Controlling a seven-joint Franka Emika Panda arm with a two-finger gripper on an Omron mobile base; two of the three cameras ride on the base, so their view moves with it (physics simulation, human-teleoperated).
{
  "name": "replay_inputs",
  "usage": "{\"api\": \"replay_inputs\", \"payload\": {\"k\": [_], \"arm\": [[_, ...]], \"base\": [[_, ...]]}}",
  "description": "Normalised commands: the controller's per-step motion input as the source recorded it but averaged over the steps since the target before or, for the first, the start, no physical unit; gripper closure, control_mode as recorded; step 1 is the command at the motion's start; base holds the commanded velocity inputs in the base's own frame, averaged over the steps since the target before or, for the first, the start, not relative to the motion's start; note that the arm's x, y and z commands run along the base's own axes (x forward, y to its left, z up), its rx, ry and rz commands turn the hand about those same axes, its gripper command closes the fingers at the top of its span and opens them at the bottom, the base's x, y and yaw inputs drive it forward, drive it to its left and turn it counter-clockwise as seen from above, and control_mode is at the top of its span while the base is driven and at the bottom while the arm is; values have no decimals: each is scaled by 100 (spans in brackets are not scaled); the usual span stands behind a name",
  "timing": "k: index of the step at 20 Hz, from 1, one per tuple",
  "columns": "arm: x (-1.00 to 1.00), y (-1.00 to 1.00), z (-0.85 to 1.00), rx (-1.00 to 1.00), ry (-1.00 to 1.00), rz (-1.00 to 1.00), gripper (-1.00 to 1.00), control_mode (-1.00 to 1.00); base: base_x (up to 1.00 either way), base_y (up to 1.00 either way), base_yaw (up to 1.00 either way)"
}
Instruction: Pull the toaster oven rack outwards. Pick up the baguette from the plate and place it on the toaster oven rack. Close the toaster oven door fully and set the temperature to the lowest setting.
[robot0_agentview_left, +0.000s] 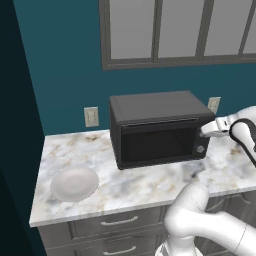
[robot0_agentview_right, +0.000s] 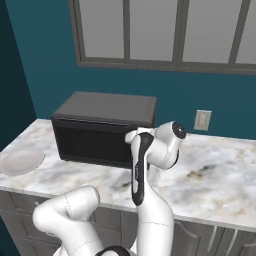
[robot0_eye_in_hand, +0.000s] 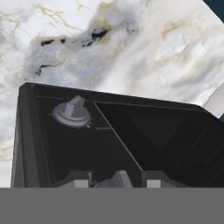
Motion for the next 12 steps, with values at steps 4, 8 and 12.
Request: {"api": "replay_inputs", "payload": {"k": [4,8,12], "arm": [[0,49,-31,-83,-77,25,100,-100],[0,44,-33,-91,-82,24,100,-100],[0,50,-21,-97,-84,25,100,-100]], "base": [[0,0,0],[0,0,0],[0,0,0]]}}
